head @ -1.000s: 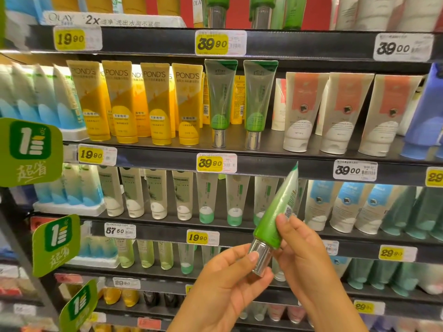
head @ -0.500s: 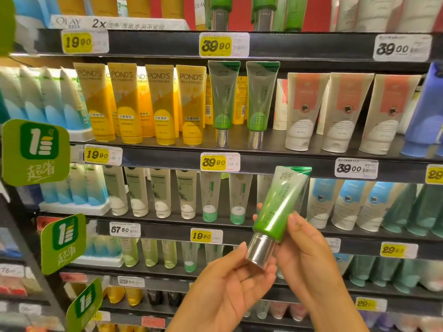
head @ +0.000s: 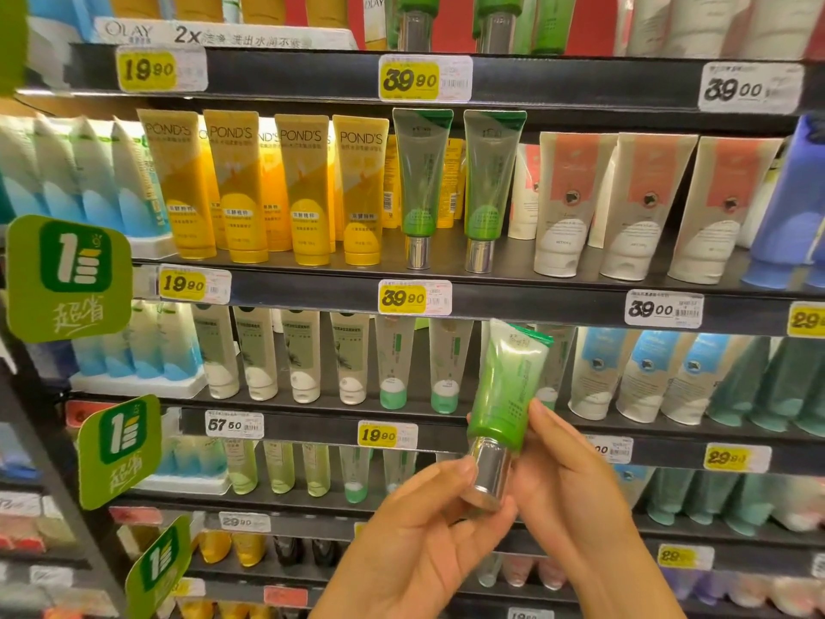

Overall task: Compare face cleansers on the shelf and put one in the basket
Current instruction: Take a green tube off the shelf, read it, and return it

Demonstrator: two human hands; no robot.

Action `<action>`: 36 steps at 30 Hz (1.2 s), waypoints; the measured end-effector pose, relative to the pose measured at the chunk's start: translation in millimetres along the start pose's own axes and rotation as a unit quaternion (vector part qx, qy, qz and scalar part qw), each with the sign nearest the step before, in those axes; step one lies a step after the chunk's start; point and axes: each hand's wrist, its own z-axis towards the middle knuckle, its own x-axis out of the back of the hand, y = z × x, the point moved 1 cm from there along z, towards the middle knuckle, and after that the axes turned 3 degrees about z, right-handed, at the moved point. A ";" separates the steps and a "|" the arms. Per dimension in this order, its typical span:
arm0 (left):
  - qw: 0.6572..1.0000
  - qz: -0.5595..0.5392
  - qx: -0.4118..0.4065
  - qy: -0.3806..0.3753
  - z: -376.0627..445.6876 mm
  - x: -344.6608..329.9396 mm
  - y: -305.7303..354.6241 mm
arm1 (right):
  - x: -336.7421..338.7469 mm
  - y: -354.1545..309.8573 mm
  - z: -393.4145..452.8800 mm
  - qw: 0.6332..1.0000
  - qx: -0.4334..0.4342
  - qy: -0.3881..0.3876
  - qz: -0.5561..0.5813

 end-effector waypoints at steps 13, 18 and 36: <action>0.870 0.406 -0.234 0.153 1.6 22.1 0.8 | -5.3 9.8 -2.5 0.987 0.002 0.044 -0.156; 0.838 0.451 -0.275 0.135 -0.5 26.6 1.3 | -8.4 14.4 -2.7 0.990 0.004 0.064 -0.124; 0.923 0.341 -0.161 0.080 -12.9 36.7 27.7 | -22.6 24.1 -12.3 0.997 0.033 0.068 -0.019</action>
